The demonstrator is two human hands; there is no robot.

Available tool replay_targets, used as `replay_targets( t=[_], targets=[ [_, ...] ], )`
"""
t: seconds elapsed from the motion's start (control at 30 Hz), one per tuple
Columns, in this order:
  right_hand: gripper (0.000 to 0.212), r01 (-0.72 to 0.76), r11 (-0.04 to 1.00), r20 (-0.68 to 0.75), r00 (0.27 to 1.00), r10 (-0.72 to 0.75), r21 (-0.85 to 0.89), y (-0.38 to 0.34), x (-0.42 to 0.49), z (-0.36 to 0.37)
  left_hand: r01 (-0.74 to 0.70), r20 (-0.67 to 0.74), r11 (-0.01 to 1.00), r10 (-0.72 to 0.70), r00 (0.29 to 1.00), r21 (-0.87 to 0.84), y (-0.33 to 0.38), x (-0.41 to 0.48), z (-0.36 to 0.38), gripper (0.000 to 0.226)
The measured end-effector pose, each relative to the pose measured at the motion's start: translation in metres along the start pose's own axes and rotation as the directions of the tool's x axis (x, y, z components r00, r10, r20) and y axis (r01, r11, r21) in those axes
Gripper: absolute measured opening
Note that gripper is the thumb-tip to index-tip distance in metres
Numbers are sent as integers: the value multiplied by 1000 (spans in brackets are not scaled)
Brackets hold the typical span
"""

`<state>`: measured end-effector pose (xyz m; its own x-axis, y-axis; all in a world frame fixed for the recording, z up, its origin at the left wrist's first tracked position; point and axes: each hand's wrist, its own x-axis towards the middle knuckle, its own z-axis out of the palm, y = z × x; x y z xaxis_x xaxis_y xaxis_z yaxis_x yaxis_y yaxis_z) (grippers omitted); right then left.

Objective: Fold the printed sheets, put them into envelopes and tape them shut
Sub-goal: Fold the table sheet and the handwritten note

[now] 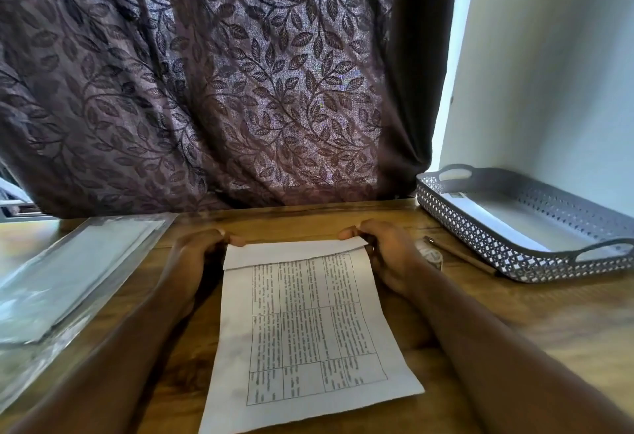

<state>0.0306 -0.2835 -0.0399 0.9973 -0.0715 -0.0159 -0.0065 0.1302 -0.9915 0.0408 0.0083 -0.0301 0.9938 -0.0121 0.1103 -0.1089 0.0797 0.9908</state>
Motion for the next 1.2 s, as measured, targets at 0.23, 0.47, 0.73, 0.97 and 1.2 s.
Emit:
replay_targets(
  t=[0.23, 0.47, 0.73, 0.97, 1.2],
  targets=[
    [11, 82, 985, -48, 995, -90, -150, 1, -3, 5, -34, 24, 960, 29, 999, 277, -10, 12, -5, 11],
    [6, 181, 885, -64, 971, -229, -428, 4, -6, 13, -200, 126, 808, 155, 980, 555, -17, 13, -4, 4],
    [29, 343, 239, 194, 853, -485, -909, -4, -11, 49, -478, 249, 602, 427, 869, 640, -9, 2, 12, 5],
    [16, 392, 250, 261, 864, -430, -886, -4, -14, 60, -520, 287, 558, 453, 844, 647, -10, -3, 16, 6],
    [15, 324, 350, 198, 915, -350, -879, -3, -6, 35, -448, 223, 635, 404, 887, 629, -15, 3, 8, 4]
  ],
)
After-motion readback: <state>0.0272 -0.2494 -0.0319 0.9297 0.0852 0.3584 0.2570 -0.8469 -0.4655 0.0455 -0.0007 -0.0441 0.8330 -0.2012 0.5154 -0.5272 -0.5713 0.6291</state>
